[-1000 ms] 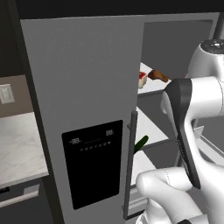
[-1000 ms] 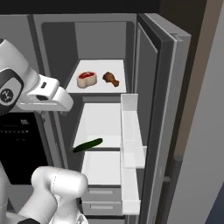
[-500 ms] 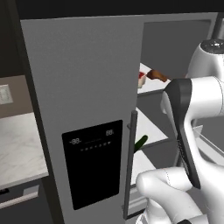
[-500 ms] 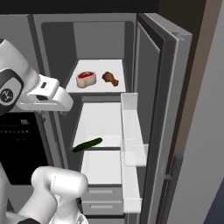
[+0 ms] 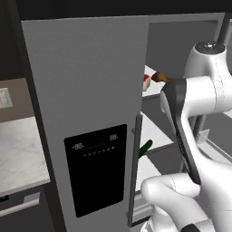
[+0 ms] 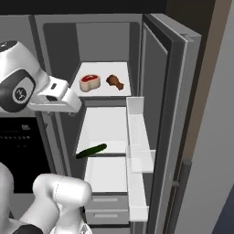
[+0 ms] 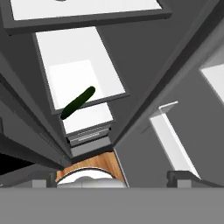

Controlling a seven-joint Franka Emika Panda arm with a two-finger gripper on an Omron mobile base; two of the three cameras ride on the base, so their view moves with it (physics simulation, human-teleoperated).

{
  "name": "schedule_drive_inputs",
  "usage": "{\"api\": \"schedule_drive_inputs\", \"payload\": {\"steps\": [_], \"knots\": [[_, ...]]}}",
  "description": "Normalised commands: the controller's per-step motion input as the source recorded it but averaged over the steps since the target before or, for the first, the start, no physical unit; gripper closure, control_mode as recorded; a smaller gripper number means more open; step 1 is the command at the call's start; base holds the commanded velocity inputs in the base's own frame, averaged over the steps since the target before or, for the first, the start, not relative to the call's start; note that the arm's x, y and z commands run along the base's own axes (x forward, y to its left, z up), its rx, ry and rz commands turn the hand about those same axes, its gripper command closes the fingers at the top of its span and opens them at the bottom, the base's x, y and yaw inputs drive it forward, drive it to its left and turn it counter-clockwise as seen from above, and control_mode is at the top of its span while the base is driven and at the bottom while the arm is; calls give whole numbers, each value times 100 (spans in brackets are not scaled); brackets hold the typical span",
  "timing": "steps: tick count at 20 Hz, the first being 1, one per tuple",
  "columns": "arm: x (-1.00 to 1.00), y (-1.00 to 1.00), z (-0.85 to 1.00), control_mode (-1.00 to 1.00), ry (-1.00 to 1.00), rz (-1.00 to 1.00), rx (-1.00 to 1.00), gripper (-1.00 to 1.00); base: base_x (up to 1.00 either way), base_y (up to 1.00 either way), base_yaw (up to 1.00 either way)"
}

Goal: Gather the cucumber and squash from the fridge and place them on a tray on the dining counter. Then gather the steak and chicken drumstick from the fridge and place them on the other tray.

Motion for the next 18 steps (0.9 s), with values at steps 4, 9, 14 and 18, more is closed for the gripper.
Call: {"api": "schedule_drive_inputs", "payload": {"steps": [4,9,14,18], "knots": [[54,-9,-30,-100,0,9,6,-100,0,0,0],[22,-32,-35,-100,0,5,12,-100,0,0,0],[0,-15,-64,-100,-4,0,4,-100,0,0,0],[1,0,-67,-100,-5,-7,0,-100,0,0,0]]}}
